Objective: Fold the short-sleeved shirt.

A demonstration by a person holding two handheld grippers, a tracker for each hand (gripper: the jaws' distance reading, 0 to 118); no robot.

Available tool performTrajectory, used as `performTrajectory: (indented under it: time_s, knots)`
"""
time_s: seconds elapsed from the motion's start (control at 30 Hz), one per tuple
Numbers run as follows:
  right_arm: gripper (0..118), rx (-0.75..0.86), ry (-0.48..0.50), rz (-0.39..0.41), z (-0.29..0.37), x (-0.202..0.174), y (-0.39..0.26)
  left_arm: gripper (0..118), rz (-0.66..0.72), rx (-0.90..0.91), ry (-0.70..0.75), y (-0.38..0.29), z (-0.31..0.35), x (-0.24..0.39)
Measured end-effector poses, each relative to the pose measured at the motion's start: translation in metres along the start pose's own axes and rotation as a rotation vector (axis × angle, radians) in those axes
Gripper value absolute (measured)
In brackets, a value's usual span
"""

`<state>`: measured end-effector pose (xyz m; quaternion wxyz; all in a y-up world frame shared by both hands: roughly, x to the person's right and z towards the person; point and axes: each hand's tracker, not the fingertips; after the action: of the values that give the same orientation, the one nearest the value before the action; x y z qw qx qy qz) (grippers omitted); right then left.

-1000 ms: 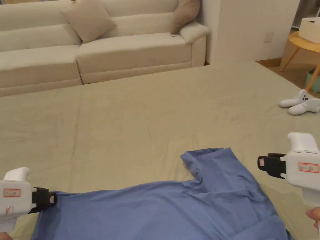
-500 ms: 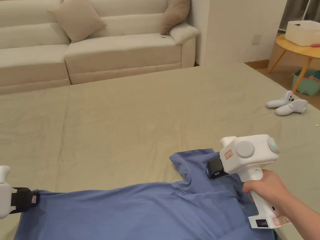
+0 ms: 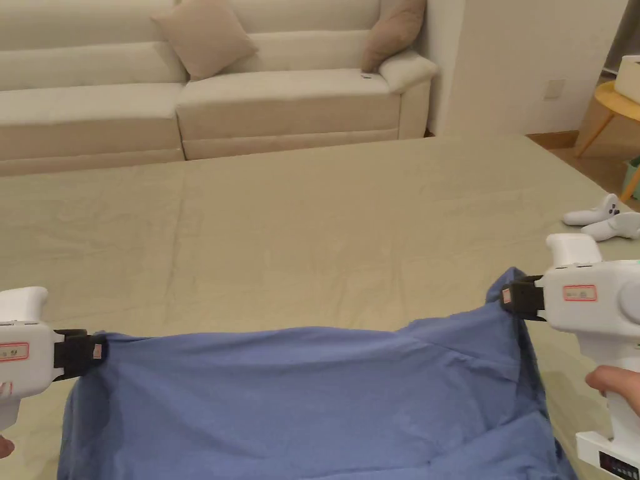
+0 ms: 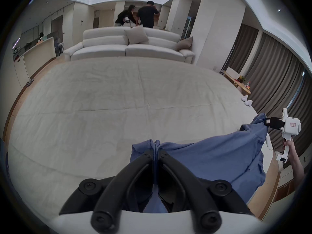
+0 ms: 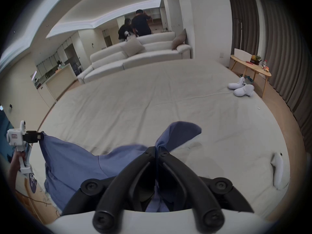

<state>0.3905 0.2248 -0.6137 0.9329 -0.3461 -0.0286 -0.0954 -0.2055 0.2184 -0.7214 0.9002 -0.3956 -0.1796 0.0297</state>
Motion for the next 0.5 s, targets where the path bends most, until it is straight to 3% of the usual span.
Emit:
performTrajectory:
  time_s: [0.17,0.3,0.5]
  knots:
    - [2,-0.031,0.059,0.030,0.077,0.002,-0.038,2,-0.008,0.037,0.015,-0.043,0.067,0.001]
    - [2,-0.079,0.105,-0.011,0.124,0.001,-0.088,2,-0.019,-0.003,0.032,-0.090,0.106,0.004]
    - [2,-0.320,0.152,-0.024,0.140,0.007,-0.169,2,0.040,-0.165,0.008,-0.169,0.114,0.001]
